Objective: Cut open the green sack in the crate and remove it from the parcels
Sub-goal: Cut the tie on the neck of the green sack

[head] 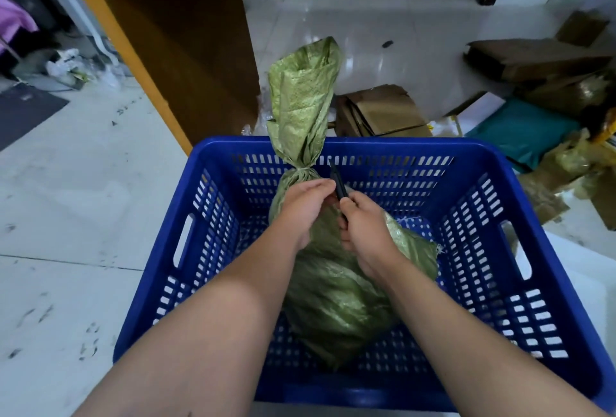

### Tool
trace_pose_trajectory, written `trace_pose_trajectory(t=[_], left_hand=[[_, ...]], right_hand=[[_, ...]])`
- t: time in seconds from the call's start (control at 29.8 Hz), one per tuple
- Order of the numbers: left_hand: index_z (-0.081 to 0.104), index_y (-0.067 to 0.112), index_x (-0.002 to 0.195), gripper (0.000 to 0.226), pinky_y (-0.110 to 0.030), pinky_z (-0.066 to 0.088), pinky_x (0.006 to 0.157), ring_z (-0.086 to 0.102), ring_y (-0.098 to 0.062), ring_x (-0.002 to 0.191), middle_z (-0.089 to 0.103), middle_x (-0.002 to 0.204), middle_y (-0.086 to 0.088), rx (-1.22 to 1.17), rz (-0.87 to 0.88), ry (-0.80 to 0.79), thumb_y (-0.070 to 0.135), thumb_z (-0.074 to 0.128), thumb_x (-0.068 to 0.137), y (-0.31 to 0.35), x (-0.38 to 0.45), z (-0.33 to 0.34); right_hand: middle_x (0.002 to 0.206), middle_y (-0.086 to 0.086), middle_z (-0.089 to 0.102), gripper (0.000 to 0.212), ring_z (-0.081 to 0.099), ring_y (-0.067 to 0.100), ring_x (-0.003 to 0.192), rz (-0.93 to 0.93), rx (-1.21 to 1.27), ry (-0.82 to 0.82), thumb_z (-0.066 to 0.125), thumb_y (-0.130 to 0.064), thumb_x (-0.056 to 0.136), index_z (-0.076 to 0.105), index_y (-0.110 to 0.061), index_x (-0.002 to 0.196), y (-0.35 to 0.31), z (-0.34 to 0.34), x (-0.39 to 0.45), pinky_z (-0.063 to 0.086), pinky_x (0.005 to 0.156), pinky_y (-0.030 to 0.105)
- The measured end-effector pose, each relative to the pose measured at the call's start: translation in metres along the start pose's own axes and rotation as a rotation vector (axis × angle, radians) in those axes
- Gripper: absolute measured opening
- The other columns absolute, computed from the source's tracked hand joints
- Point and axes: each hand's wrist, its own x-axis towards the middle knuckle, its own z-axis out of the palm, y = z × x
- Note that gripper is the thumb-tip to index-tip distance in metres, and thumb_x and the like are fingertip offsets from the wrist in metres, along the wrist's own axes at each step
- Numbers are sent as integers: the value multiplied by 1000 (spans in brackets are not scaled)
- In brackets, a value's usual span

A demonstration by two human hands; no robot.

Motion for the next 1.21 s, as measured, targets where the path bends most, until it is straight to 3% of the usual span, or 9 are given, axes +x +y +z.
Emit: trace_pose_trajectory(t=[0.13,0.27,0.34,0.47,0.64,0.74,0.84,0.97,1.21], left_hand=[[72,22,91,13,-31,51,73,62,-17,83,69,86,6,335,198,294,26,60,92,0,21,-6],[63,16,98,14,-32,48,82,59,-23,99,62,111,-2,507,170,470,26,63,88,9,47,-16],[58,14,104,23,-39,51,90,58,-29,106,60,115,-8,559,120,430,25,65,85,10,55,-19],[35,10,127,48,-42,50,94,59,-31,104,55,94,-6,435,-2,264,20,62,89,8,61,-21],[26,14,132,57,-38,46,98,54,-29,103,51,119,-11,320,-20,236,25,64,91,6,68,-20],[36,14,142,57,-44,41,108,53,-35,122,54,137,-11,474,-5,203,39,55,94,2,77,-19],[56,11,132,53,-46,38,110,47,-38,130,58,136,-16,662,-31,190,49,43,97,-3,82,-19],[53,14,135,55,-49,35,109,34,-40,137,50,142,-16,729,26,200,50,32,100,-12,72,-23],[56,17,101,26,-45,45,101,57,-28,105,61,109,-11,352,88,47,34,37,104,-23,46,-18]], right_hand=[[57,-4,38,21,29,7,41,51,5,6,38,-17,103,51,-14,87,0,5,8,22,35,20],[59,-1,35,16,25,10,42,132,-6,14,38,-14,100,46,-12,86,-7,6,16,18,34,21],[59,0,35,18,26,11,43,180,-25,7,38,-13,99,47,-12,83,-10,6,19,18,34,21],[57,0,35,22,26,11,42,249,-26,-10,36,-13,99,50,-15,82,-12,11,19,19,34,20],[55,-1,32,19,23,11,41,299,53,-37,36,-18,99,49,-12,85,-19,11,20,19,34,19],[51,-3,32,25,22,8,36,355,145,-61,36,-18,98,46,-14,76,-21,11,25,17,32,18],[51,-2,36,28,25,7,33,405,236,-56,34,-17,97,44,-14,71,-19,12,28,19,30,17],[44,-5,36,29,24,7,30,438,190,-56,34,-18,96,46,-15,70,-8,13,24,18,29,16],[44,-3,33,27,23,8,31,370,205,-26,41,-22,99,49,-14,74,1,11,10,16,31,15]])
